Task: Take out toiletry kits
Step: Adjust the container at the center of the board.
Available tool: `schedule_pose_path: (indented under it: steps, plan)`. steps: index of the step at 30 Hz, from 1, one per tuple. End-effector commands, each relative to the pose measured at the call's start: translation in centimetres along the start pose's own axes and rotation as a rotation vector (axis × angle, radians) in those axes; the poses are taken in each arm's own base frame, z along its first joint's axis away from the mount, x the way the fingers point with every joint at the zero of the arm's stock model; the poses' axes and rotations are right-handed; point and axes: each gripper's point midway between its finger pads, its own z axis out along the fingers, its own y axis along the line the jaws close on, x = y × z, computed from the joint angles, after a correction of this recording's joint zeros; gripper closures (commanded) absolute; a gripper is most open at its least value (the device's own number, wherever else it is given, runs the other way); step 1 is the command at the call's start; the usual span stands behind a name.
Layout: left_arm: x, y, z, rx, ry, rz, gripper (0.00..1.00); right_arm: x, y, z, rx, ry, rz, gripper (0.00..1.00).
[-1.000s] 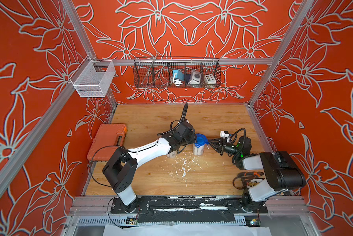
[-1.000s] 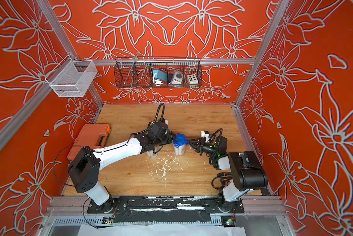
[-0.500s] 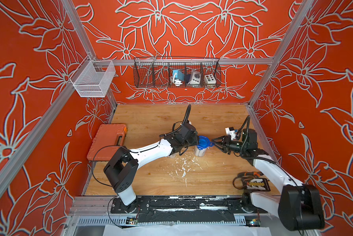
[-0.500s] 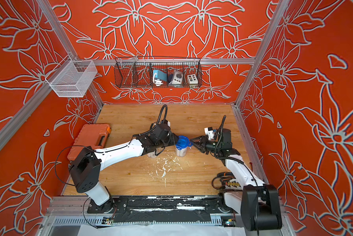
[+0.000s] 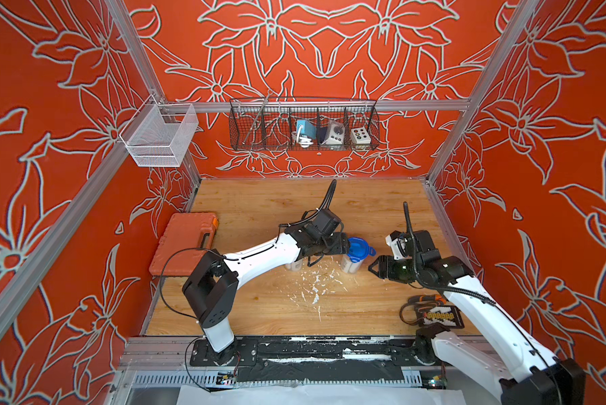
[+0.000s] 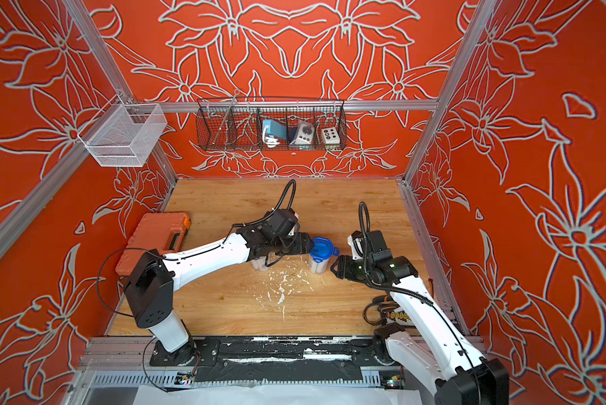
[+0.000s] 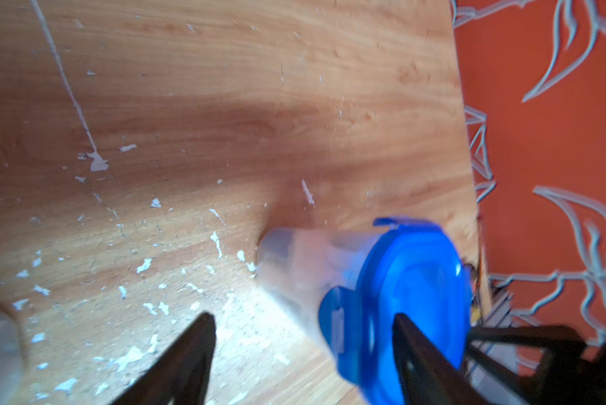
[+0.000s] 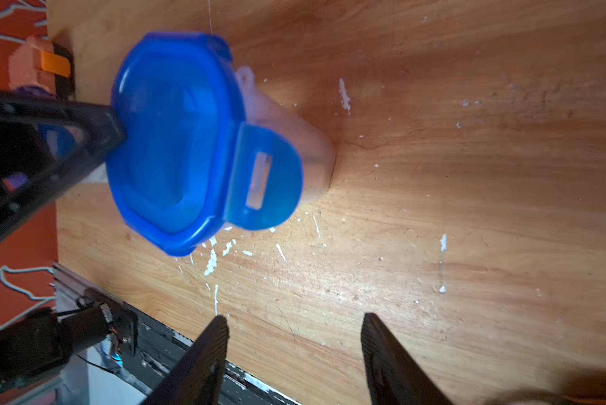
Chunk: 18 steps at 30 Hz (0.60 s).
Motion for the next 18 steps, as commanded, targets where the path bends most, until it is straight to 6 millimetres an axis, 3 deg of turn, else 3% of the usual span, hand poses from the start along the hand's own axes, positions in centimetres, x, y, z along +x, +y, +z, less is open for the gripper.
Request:
schedule_pose_path:
  steps: [1, 9, 18]
  plan:
    - [1.0, -0.6, -0.3, 0.009, 0.040, 0.075, 0.14, -0.1, -1.1, -0.3, 0.108, 0.007, -0.068, 0.36]
    - [-1.2, -2.6, -2.3, 0.073, -0.054, 0.133, 0.13, -2.3, -2.1, 0.9, 0.201, -0.003, -0.071, 0.37]
    - [0.5, -1.7, 0.2, 0.052, 0.034, 0.184, 0.18, -5.0, -1.5, 1.0, 0.192, -0.053, -0.061, 0.37]
